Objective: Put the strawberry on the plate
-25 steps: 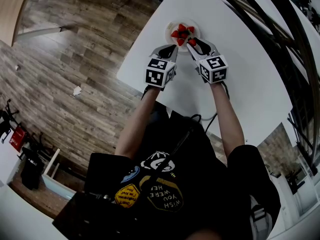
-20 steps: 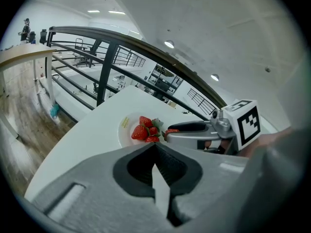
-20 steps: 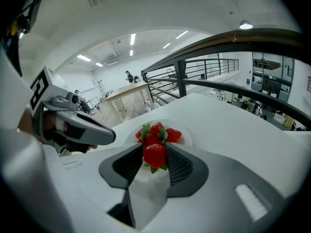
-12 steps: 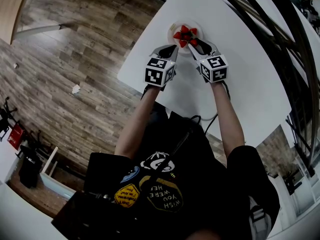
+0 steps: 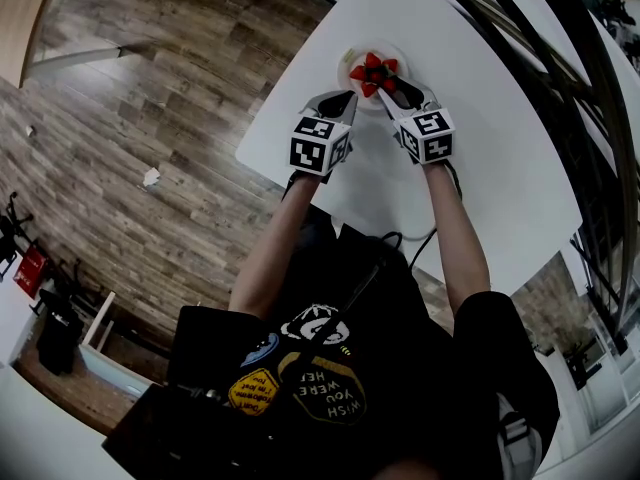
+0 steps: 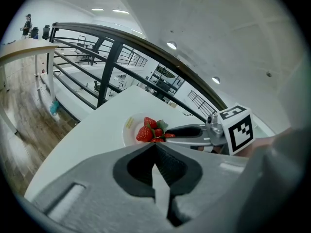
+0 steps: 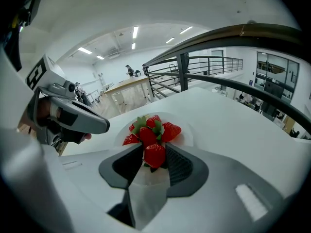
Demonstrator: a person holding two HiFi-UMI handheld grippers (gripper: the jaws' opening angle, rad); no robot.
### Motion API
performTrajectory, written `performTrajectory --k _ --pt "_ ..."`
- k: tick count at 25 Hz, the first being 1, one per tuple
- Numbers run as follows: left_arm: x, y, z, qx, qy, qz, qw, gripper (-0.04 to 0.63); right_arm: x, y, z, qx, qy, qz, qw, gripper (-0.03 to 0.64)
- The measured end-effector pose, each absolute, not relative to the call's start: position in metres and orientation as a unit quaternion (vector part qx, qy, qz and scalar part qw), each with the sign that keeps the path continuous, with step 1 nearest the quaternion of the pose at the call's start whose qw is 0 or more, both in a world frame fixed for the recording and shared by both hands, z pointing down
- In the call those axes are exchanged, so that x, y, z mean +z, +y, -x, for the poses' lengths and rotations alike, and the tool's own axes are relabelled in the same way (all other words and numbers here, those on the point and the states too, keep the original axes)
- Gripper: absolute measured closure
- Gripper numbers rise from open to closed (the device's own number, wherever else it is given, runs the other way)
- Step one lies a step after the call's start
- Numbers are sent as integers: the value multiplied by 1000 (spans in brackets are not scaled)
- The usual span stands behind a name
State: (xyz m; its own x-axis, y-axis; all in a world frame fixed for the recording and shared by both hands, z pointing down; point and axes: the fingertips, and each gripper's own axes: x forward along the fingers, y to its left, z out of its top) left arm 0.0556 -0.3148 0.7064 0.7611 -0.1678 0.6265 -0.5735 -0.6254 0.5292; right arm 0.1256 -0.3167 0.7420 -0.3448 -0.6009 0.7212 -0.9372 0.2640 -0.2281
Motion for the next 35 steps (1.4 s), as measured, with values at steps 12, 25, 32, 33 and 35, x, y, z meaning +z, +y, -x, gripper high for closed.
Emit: performTrajectory --k 12,25,32,33,35 --pt "709 -313 -51 267 -217 -857 384 595 745 -321 -126 284 -763 -504 290 470" --pt "693 -301 -41 261 -211 -863 378 595 726 -312 -123 267 -764 -525 263 459" --pt "670 -293 -37 250 -206 -876 358 595 697 -295 -120 249 -759 -547 252 466" --pt "666 -291 -37 248 -205 -878 354 595 692 -291 -119 247 -758 -551 247 469" --pt "657 -289 -37 242 -202 -885 342 595 679 -287 -119 240 -755 -563 237 469"
